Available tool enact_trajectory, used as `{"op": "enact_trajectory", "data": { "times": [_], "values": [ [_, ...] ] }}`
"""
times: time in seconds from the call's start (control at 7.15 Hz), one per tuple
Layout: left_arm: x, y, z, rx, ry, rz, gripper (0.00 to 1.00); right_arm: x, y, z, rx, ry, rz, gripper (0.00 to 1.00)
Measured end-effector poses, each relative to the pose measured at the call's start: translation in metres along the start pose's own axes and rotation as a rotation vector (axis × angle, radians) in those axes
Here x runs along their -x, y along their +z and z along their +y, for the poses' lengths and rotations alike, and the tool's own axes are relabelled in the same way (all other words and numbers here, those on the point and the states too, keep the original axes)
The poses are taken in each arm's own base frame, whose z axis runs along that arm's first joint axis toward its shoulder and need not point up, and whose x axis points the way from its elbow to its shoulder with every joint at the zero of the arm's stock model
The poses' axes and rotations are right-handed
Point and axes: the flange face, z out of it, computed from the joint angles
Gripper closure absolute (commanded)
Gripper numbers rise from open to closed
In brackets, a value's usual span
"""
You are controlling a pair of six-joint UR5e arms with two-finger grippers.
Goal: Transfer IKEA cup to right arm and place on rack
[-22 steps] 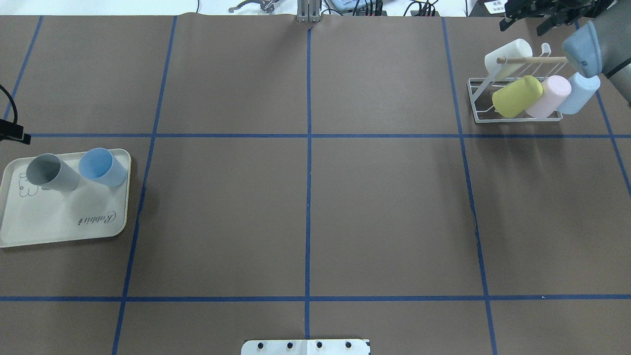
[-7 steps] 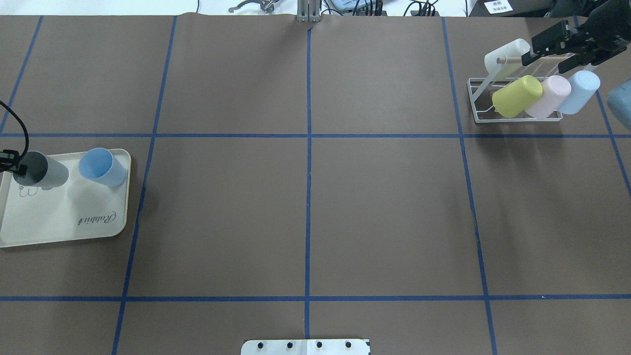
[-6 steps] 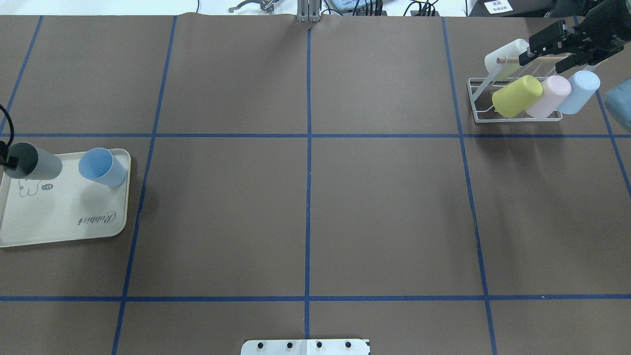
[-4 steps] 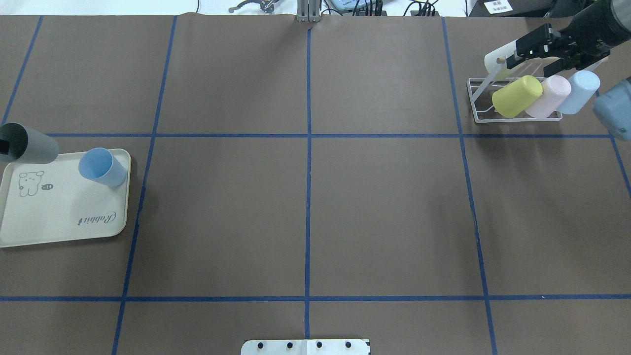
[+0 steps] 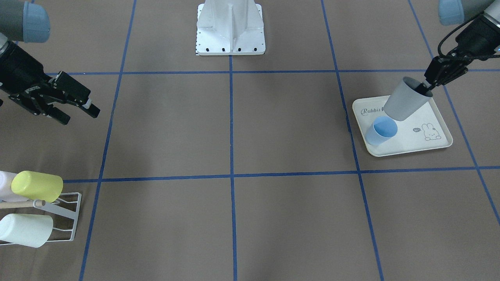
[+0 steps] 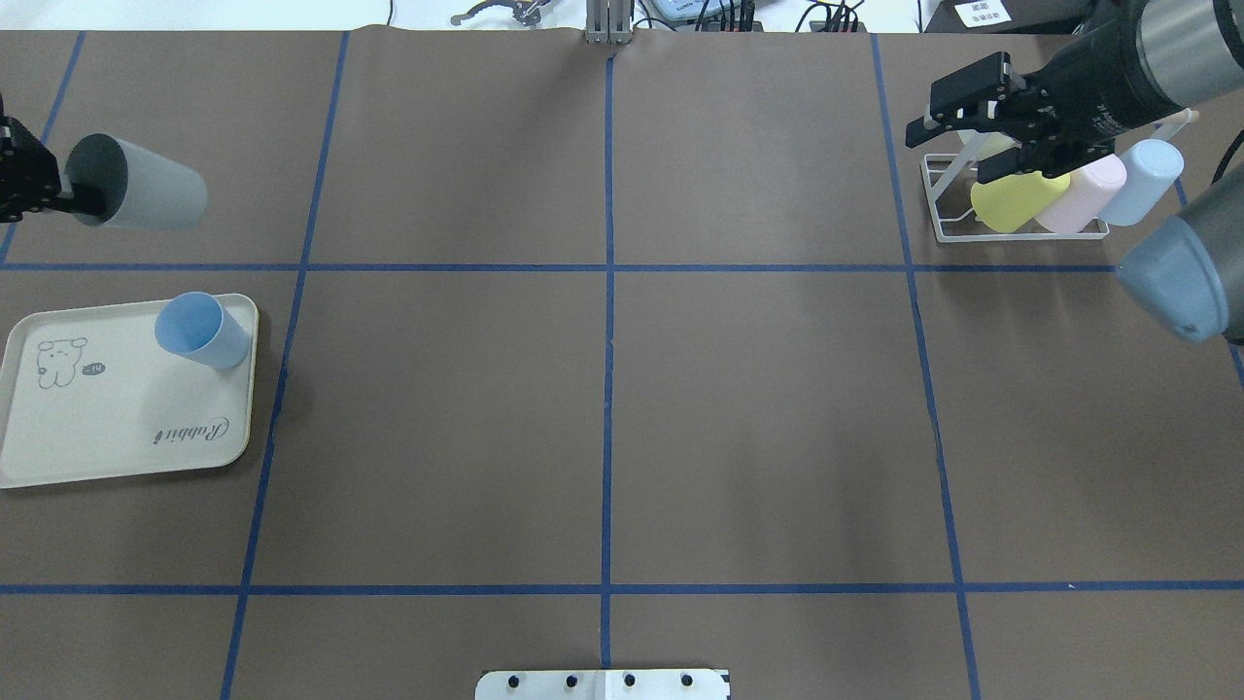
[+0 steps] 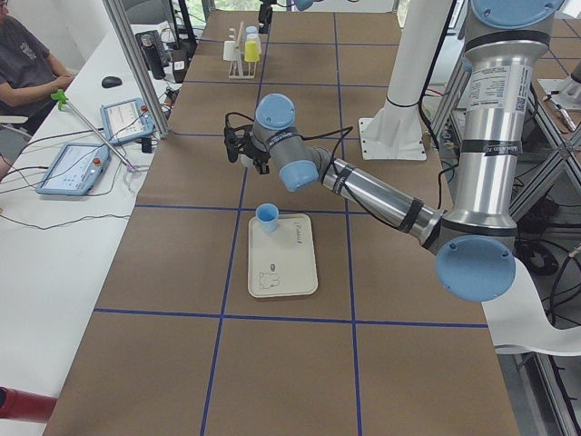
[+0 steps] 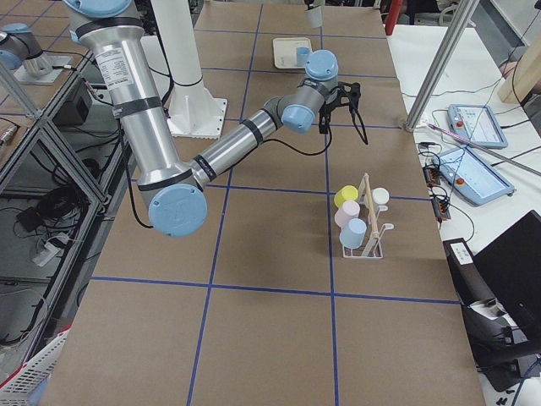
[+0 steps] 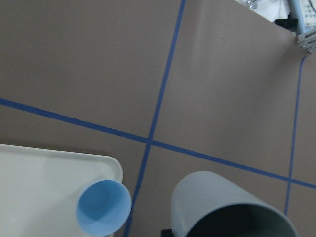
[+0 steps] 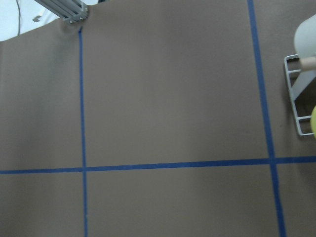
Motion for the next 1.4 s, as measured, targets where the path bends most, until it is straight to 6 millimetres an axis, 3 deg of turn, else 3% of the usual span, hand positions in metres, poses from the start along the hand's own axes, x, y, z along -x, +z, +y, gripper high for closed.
{"op": "enact_trajectory", "data": {
  "times": [0.28, 0.42, 0.56, 0.7, 0.84, 1.12, 1.4],
  "values": [
    [-0.063, 0.030, 0.022, 0.045, -0.075, 0.182, 1.00, 0.021, 0.012, 0.028, -0.030, 0.071, -0.181, 0.01],
    [-0.094, 0.061, 0.046, 0.075, -0.099, 0.285, 1.00, 0.032, 0.024, 0.045, -0.033, 0.080, -0.261, 0.02],
    [-0.114, 0.094, 0.083, 0.105, -0.133, 0.413, 1.00, 0.043, 0.034, 0.063, -0.029, 0.082, -0.337, 0.02],
    [-0.123, 0.119, 0.116, 0.142, -0.184, 0.552, 1.00, 0.056, 0.043, 0.080, -0.023, 0.091, -0.419, 0.02],
    [-0.127, 0.133, 0.136, 0.195, -0.253, 0.672, 1.00, 0.068, 0.051, 0.097, -0.007, 0.112, -0.514, 0.02],
    [-0.123, 0.153, 0.152, 0.338, -0.423, 0.869, 1.00, 0.082, 0.059, 0.128, 0.053, 0.136, -0.716, 0.02],
    [-0.122, 0.167, 0.169, 0.456, -0.547, 0.981, 1.00, 0.110, 0.065, 0.142, 0.125, 0.146, -0.838, 0.02]
  ]
}}
